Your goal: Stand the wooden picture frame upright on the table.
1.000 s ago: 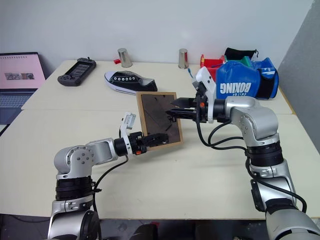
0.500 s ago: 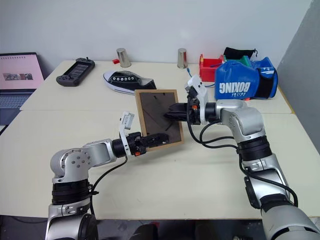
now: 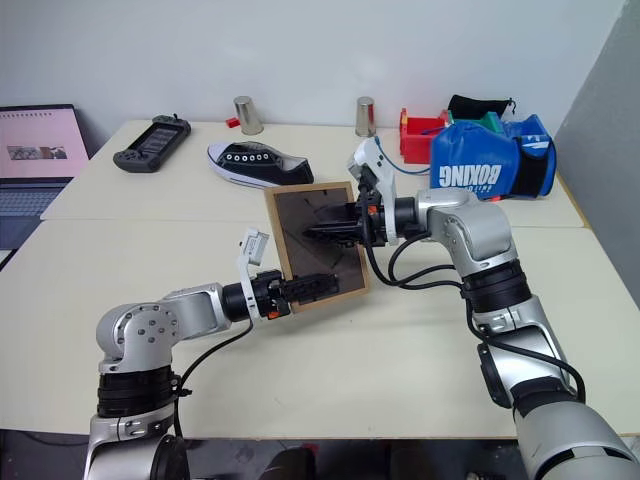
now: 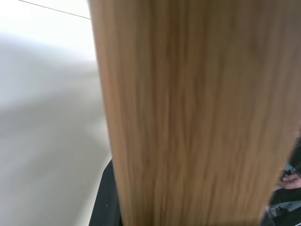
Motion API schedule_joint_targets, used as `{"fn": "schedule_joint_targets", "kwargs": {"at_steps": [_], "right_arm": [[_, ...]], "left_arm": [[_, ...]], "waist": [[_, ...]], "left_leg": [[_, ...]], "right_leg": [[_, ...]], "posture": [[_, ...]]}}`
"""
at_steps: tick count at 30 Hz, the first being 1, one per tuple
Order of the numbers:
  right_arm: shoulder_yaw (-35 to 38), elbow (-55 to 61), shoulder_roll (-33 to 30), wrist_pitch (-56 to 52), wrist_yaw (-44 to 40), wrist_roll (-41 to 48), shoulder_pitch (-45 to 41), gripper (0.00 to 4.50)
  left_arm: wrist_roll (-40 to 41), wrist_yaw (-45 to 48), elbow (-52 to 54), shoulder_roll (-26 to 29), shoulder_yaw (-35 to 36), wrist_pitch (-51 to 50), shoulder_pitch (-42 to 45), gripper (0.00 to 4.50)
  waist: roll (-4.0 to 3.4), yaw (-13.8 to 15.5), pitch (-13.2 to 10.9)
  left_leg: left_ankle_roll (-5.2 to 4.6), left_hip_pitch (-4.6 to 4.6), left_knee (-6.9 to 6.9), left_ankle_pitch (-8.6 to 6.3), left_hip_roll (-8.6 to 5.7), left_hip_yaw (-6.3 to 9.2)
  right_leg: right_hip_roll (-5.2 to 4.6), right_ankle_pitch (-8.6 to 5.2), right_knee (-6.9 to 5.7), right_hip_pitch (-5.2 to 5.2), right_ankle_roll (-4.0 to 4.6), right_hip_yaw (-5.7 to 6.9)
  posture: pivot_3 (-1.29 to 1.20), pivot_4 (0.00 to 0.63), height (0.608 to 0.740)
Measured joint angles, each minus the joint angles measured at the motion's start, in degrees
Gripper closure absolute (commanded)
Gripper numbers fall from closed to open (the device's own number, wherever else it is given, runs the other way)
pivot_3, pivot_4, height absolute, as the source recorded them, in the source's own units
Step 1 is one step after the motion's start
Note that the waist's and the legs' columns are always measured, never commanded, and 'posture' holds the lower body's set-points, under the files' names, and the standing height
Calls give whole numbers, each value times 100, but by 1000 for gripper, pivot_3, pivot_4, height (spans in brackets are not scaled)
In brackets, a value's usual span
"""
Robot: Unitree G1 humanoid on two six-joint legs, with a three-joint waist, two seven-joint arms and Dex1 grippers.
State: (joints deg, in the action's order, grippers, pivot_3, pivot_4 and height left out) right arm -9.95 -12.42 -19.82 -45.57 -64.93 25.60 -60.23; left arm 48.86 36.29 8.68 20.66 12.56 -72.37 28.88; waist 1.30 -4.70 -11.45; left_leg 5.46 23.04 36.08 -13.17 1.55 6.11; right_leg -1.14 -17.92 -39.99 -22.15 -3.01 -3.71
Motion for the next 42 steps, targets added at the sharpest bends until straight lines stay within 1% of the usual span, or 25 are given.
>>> {"fn": "schedule_joint_targets", "kwargs": {"at_steps": [4,9,16,23,25,30,31,32,33,34,35,36,37,38,39,40,41,42], "right_arm": [[-17,322,-164,-142,-292,179,22,2280],[-25,596,-390,-285,-637,374,70,2280],[-91,562,-632,-235,-911,435,99,2280],[-139,209,-966,-34,-999,245,185,2280],[-139,113,-1134,11,-1018,207,228,2280],[-131,-109,-1866,315,-1270,-20,381,2280],[-131,-134,-2006,574,-1272,-173,436,2280],[-141,-196,-2069,1142,-1132,-454,507,2280],[-174,-411,-2131,2115,-829,-955,609,1936],[-225,-639,-2196,3053,-574,-1363,729,1789],[-263,-925,-2231,4074,-407,-1745,888,1444],[-261,-1082,-2228,4672,-350,-1877,1002,1267],[-260,-1339,-2189,5591,-278,-2046,1185,928],[-268,-1521,-2160,6289,-135,-2233,1279,752],[-297,-1779,-2155,7348,145,-2572,1348,475],[-322,-2034,-2148,8700,570,-3067,1367,283],[-319,-2165,-2142,9413,848,-3337,1351,37],[-310,-2286,-2117,9941,1099,-3581,1306,37]], "left_arm": [[32,47,-2,112,0,-3,-1,3530],[273,209,-6,307,-6,-177,2,3530],[456,447,-131,681,-107,-399,77,3530],[504,594,-256,849,-209,-502,152,3530],[547,635,-270,869,-211,-583,203,3530],[999,711,-385,1001,-100,-1103,285,3530],[1136,708,-481,1004,-32,-1280,309,3530],[1221,700,-549,1001,35,-1442,339,3530],[1357,678,-667,1004,117,-1651,395,3530],[1491,660,-761,1012,155,-1794,445,3530],[1716,626,-884,1070,176,-1910,467,3530],[1879,577,-1002,1130,168,-1960,490,3530],[2159,491,-1271,1258,128,-1990,549,3530],[2351,408,-1461,1336,88,-1990,606,3530],[2650,276,-1752,1444,-21,-1989,711,3530],[3049,118,-2048,1598,-158,-1988,815,3530],[3302,24,-2191,1672,-268,-1990,872,3530],[3514,-61,-2293,1729,-362,-1986,910,3530]], "waist": [[0,5,0],[0,3,0],[0,2,0],[1,6,-1],[1,8,-1],[1,9,-3],[1,8,-3],[3,8,-2],[3,1,-3],[4,2,-2],[4,-1,-4],[5,-4,-4],[6,-13,-5],[5,-21,-7],[6,-21,-8],[6,-25,-8],[6,-29,-8],[5,-29,-8]], "left_leg": [[0,1,0,0,0,1],[0,0,0,0,0,0],[0,0,0,0,0,1],[0,1,-1,0,0,0],[0,2,-1,0,0,0],[-1,2,-1,-1,-1,-1],[-2,2,-1,-1,-1,-1],[-2,1,0,-1,0,-1],[-2,1,0,-1,0,-3],[-2,1,0,-1,0,-4],[-1,0,-1,-1,0,-7],[-1,-1,-1,-1,0,-7],[-1,-1,-1,-1,1,-9],[0,-1,-1,0,1,-11],[0,0,0,0,1,-11],[0,-1,0,0,0,-14],[9,-4,0,5,0,-17],[18,-4,0,10,0,-16]], "right_leg": [[0,0,1,0,0,1],[0,0,1,0,0,1],[1,0,1,0,0,1],[0,0,3,0,0,1],[0,0,4,0,0,1],[0,-1,6,0,-1,0],[0,-1,6,0,-1,1],[0,-1,6,0,-2,2],[1,-1,6,0,-2,0],[1,-2,6,0,-3,1],[0,-2,6,0,-3,-3],[1,-2,5,0,-3,-2],[1,-2,4,-1,-3,-4],[1,-1,3,-2,-2,-7],[0,-1,2,-4,-2,-8],[-1,-1,2,-6,-2,-11],[-1,-1,1,-4,-2,-16],[-1,-1,1,-4,-2,-17]], "posture": [[0,150,740],[0,150,740],[0,150,740],[0,150,740],[0,150,740],[0,150,740],[0,150,740],[0,150,740],[0,150,740],[0,150,740],[0,150,740],[0,150,740],[0,150,740],[0,150,740],[0,150,740],[0,150,740],[0,150,740],[0,150,740]]}}
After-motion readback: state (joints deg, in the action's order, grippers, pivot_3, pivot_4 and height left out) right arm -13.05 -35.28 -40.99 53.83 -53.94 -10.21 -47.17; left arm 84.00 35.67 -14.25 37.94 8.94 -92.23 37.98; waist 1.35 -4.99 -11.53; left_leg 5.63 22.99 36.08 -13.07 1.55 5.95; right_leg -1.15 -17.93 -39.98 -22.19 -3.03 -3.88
